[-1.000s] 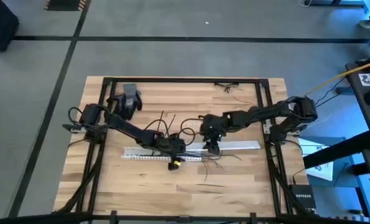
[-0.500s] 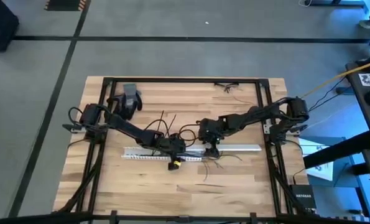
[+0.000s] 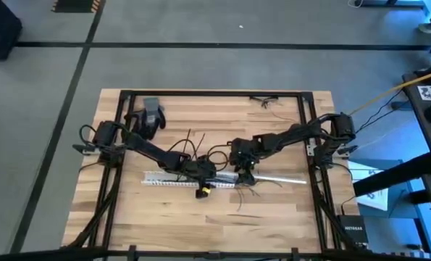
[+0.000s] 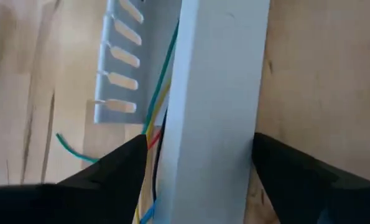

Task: Ziptie cables
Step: Close the white cable duct

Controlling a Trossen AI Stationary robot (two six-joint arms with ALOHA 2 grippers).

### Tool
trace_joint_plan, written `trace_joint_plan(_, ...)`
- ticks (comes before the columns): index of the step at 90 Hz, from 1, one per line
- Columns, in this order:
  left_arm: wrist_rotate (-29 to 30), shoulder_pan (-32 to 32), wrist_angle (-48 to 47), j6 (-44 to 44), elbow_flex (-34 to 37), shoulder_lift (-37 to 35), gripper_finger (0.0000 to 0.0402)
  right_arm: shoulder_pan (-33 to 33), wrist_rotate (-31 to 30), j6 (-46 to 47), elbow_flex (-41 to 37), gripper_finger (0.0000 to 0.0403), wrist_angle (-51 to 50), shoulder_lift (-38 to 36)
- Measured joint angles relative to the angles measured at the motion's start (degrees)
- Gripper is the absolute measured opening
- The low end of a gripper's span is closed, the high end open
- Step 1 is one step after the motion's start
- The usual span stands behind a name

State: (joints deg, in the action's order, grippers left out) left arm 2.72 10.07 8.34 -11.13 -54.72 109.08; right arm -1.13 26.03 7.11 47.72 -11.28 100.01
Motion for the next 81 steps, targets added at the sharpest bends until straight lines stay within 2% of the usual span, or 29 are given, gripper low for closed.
trace_joint_plan(13,0.0,0.0,0.0,0.3,0.0,0.0,0.0235,0.0,-4.5,-0.9,0.9,0.0204,-6.7,-2.4)
trace_joint_plan(28,0.0,0.0,0.0,0.2,0.0,0.0,0.0235,1.7,-15.3,-4.0,4.2,0.0099,-16.1,-6.3)
trace_joint_plan(42,0.0,0.0,-0.1,0.1,0.0,0.0,0.0235,4.6,-22.6,-4.9,7.3,0.0011,-21.1,-9.2)
trace_joint_plan(53,0.0,0.0,-0.1,0.0,0.0,0.0,0.0235,7.5,-26.9,-4.1,9.4,0.0012,-23.4,-9.6)
trace_joint_plan(69,0.0,0.0,-0.1,0.0,0.0,0.1,0.0235,9.5,-28.0,-0.6,9.6,0.0002,-24.8,-9.7)
trace_joint_plan(81,0.0,0.0,0.0,-0.3,0.0,0.1,0.0235,9.4,-27.7,2.8,9.6,0.002,-25.5,-9.7)
